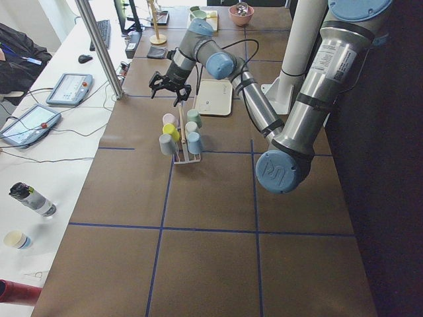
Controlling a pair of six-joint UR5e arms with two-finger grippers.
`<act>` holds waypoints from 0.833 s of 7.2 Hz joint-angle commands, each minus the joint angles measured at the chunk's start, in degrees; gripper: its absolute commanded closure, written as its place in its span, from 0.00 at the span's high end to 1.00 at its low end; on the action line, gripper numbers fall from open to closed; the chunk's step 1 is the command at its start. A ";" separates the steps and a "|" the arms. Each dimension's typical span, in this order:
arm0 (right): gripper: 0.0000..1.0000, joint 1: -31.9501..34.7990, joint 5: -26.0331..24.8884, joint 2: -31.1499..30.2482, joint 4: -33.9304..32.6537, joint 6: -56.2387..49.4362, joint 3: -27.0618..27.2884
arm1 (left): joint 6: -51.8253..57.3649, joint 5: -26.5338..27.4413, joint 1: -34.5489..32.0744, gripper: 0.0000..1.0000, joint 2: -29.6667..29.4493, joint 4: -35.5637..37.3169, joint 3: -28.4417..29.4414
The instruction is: Pick up and place green cup on tray
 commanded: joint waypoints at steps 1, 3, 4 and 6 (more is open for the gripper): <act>1.00 0.00 0.03 0.03 0.00 0.00 -0.04 | 10.64 16.17 9.28 1.00 -3.17 12.46 -3.29; 1.00 0.00 0.03 0.03 0.00 0.00 -0.04 | 13.31 28.75 19.02 1.00 -5.46 23.70 -3.47; 1.00 0.00 -0.06 0.03 0.00 0.00 -0.04 | 13.67 31.59 19.76 1.00 -7.48 29.60 -3.47; 1.00 0.00 0.12 -0.05 0.00 0.09 -0.12 | 14.20 33.02 24.31 1.00 -7.33 30.89 -2.60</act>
